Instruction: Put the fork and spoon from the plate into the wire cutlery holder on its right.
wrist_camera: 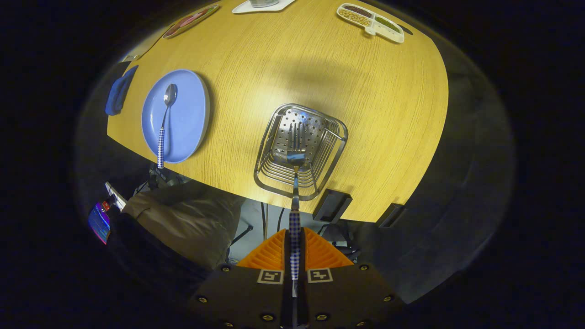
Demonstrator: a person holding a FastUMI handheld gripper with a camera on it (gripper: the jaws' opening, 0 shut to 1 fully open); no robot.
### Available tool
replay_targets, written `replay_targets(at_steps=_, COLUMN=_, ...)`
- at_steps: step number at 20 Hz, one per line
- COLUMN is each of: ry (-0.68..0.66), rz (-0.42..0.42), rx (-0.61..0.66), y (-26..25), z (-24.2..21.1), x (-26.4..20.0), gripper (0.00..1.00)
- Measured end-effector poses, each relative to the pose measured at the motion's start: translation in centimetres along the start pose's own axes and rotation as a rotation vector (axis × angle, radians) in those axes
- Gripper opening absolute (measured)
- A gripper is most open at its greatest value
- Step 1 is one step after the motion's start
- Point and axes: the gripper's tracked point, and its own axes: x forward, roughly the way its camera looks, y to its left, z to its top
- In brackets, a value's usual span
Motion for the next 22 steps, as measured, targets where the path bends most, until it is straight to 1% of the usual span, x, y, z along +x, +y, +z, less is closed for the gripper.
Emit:
replay_targets(at_steps=1, ry=0.011, rz=-0.004, rx=-0.004, y=-0.2, z=0.3, x=0.2, gripper=0.05)
replay_targets(at_steps=4, ry=0.047, rz=0.035, rx=0.006, y=0.3, z=1.2, x=0.3, gripper=0.04)
replay_targets(at_steps=7, ry=0.075, rz=0.012, rx=0.003, y=-0.4, z=2.0, x=0.6, gripper=0.04)
replay_targets(at_steps=9, ry=0.089, rz=0.022, rx=0.033, y=-0.4, z=2.1, x=0.7, gripper=0.05)
replay_targets(at_steps=10, ry=0.083, rz=0.038, rx=0.054, y=-0.3, z=2.4, x=0.8, gripper=0.08)
replay_targets(at_steps=13, ry=0.052, rz=0.044, rx=0.087, y=-0.9, z=3.0, x=0.5, gripper=0.10)
replay_targets(at_steps=15, ry=0.022, rz=0.070, rx=0.109, y=-0.7, z=3.3, x=-0.5, gripper=0.11)
replay_targets(at_steps=16, ry=0.000, rz=0.089, rx=0.116, y=-0.4, z=3.2, x=-0.8, gripper=0.21)
replay_targets(at_steps=17, ry=-0.026, rz=0.101, rx=0.128, y=-0.3, z=3.2, x=-1.3, gripper=0.43)
replay_targets(at_steps=20, ry=-0.116, rz=0.078, rx=0.162, y=-0.9, z=3.3, x=-2.7, gripper=0.45)
replay_targets(at_steps=22, ry=-0.193, rz=0.088, rx=0.183, y=-0.1, z=3.1, x=-4.1, gripper=0.45)
